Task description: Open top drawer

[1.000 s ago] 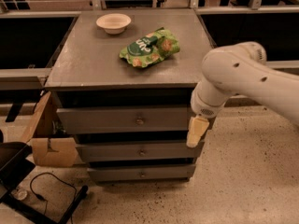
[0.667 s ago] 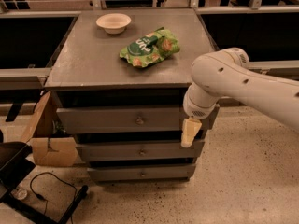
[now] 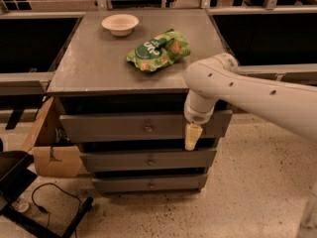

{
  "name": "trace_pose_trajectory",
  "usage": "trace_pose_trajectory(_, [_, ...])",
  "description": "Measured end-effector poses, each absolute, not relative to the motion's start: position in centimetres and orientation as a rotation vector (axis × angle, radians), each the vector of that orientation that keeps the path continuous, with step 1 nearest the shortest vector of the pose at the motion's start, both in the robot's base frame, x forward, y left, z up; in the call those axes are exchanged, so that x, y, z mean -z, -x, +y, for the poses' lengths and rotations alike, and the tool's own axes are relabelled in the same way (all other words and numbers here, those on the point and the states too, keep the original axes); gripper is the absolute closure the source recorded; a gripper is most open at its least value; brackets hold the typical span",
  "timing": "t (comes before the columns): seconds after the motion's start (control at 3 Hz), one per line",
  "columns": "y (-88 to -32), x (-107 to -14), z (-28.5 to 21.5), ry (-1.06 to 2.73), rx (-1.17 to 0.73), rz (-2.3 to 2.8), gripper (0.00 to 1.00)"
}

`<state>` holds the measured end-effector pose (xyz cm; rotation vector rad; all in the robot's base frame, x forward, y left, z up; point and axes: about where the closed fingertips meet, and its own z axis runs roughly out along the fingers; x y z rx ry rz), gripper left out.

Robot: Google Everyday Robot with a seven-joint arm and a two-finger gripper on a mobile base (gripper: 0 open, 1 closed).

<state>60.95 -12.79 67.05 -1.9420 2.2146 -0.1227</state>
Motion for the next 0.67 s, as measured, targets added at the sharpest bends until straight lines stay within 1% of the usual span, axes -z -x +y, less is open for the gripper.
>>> trace_pose_trajectory(0.33, [-59.92, -66.61, -14.55, 1.964, 0.14, 2.284, 0.42])
trace_pose_trajectory(0.67, [-59.35, -66.95, -14.94, 1.962, 0.138, 2.308, 0.66])
